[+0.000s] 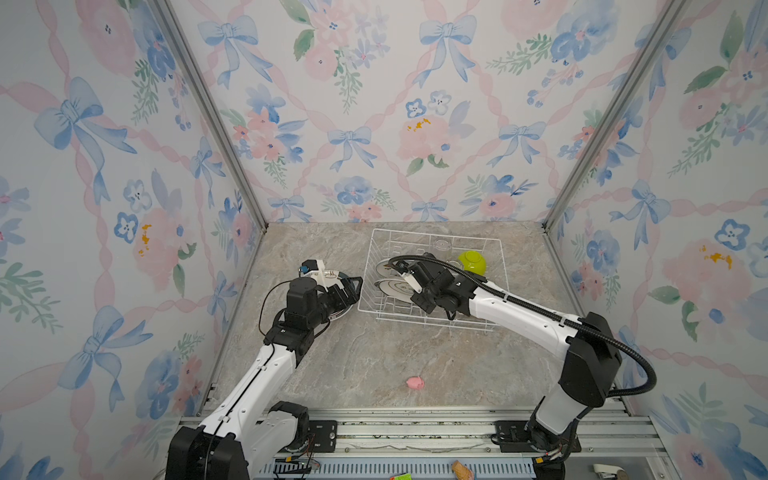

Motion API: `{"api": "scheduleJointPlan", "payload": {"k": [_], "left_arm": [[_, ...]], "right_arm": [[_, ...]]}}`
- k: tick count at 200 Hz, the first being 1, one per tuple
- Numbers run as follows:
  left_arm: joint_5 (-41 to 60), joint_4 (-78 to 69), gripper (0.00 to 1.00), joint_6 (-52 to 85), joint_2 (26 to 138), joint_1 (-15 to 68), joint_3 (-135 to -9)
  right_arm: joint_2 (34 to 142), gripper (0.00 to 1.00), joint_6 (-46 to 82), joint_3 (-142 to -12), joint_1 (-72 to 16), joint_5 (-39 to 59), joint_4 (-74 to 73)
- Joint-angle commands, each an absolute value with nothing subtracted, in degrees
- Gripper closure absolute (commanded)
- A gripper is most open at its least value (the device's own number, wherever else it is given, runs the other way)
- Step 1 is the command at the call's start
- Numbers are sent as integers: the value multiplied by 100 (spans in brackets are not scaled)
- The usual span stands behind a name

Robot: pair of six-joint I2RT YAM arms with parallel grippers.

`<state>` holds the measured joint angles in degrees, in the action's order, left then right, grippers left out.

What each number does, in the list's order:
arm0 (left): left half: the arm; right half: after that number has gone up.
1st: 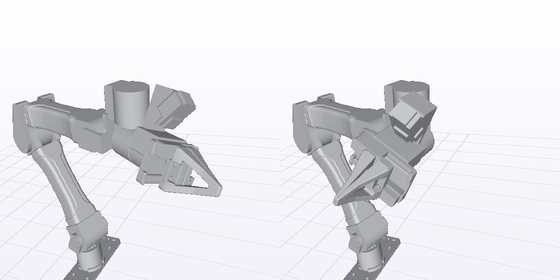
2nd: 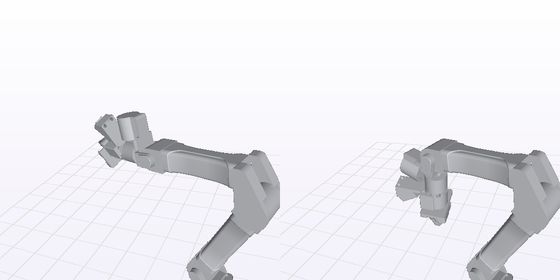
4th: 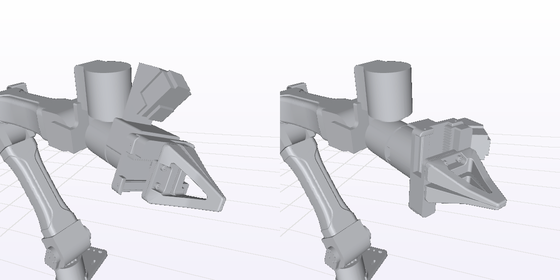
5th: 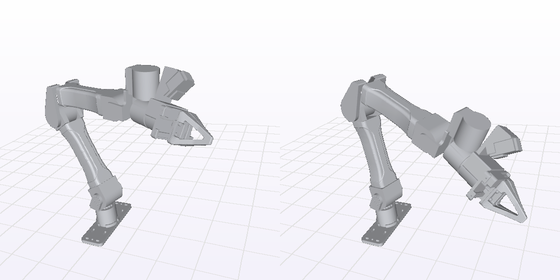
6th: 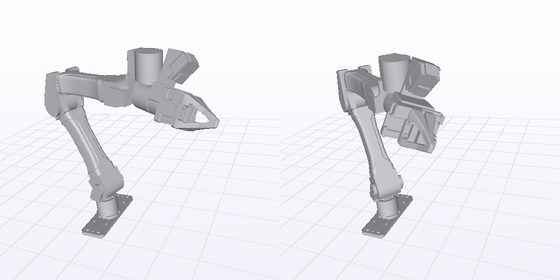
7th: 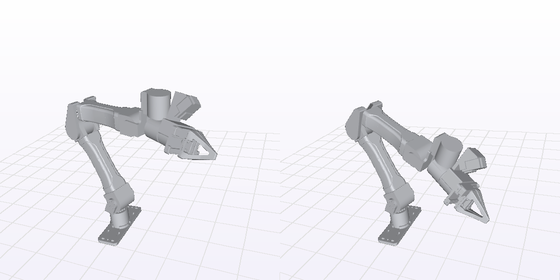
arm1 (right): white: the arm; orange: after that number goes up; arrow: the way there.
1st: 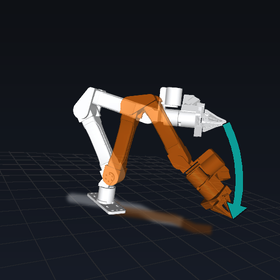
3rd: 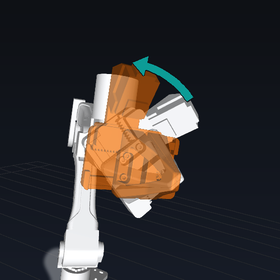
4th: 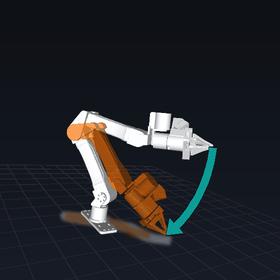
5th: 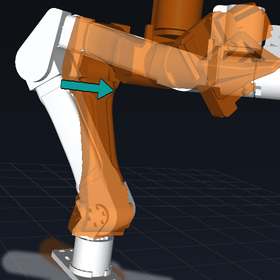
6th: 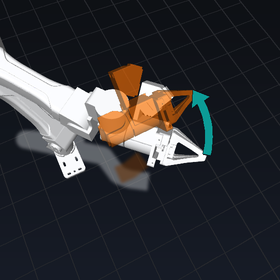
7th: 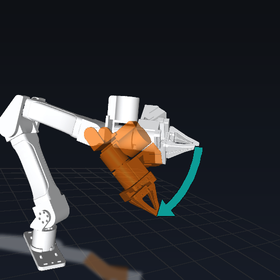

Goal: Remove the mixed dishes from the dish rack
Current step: 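Lift the white plate out of the rack with the right gripper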

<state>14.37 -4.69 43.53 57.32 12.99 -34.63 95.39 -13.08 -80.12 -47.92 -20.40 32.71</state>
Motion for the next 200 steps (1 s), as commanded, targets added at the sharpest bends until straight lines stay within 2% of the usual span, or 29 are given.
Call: {"api": "scheduleJointPlan", "payload": {"k": [1, 45, 83, 113, 200], "left_arm": [[1406, -587, 2, 4337, 5713, 1362, -3568], [1362, -597, 2, 4344, 5608, 1415, -3560], [1386, -616, 2, 4362, 5609, 1440, -3573], [1428, -631, 2, 4378, 5634, 1448, -3577], [1508, -749, 2, 4480, 5685, 1476, -3560]], "right_arm": [[9092, 83, -883, -7956, -4896, -1962, 2831], [8727, 88, -305, -7976, -4896, -1884, 2882], [8553, 89, 254, -7921, -4900, -1373, 2721], [8621, 100, 415, -7943, -4896, -1311, 2719], [8582, 100, 960, -8165, -4756, -1139, 2892]]}}
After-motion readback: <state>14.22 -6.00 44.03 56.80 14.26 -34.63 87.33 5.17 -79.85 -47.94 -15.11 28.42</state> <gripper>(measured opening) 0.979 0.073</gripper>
